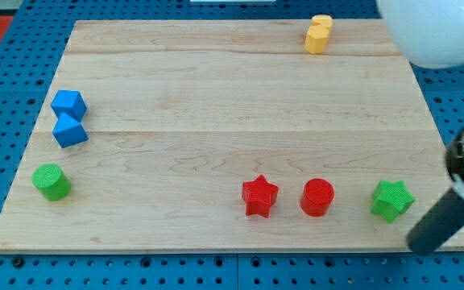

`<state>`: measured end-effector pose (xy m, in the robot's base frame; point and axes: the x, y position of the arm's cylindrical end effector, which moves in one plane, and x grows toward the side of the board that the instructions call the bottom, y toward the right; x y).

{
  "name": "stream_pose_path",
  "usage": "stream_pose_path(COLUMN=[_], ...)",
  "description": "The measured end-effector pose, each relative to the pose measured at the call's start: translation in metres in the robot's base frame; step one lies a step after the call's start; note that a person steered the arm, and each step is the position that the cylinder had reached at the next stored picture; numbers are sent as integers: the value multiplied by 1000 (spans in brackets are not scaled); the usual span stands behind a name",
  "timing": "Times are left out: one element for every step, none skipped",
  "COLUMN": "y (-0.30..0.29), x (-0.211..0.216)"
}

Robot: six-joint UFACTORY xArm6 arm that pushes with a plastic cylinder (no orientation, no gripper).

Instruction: Slightly push the green circle to the right

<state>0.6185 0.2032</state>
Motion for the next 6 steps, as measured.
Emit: stream_pose_path(y=[-55, -173, -305, -411, -464, -479], x=[0, 0, 0, -12, -45, -64])
